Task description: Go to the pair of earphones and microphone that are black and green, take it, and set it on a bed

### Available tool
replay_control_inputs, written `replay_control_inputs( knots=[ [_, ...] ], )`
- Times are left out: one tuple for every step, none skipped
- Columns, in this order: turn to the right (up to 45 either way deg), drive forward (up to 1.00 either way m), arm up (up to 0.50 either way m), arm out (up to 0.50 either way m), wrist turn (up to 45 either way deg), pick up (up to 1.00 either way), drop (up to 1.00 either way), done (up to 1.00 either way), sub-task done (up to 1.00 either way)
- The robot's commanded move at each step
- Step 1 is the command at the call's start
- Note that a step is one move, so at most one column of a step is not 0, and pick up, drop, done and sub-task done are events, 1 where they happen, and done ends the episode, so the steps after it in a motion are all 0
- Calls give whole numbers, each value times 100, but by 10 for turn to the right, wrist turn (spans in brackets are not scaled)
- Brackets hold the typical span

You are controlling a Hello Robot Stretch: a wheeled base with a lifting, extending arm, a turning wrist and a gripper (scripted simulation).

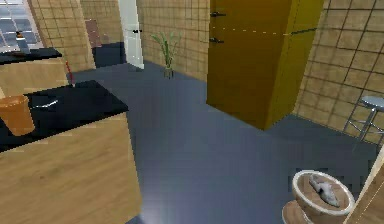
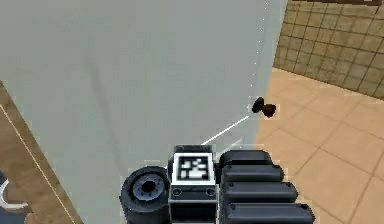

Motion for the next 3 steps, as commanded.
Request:
replay_control_inputs(
  knots=[
    [0, 85, 0, 0, 0, 0, 0, 0, 0],
    [450, 0, 0, 0, 0, 0, 0, 0, 0],
    [60, 0, 0, 0, 0, 0, 0, 0, 0]
  ],
)
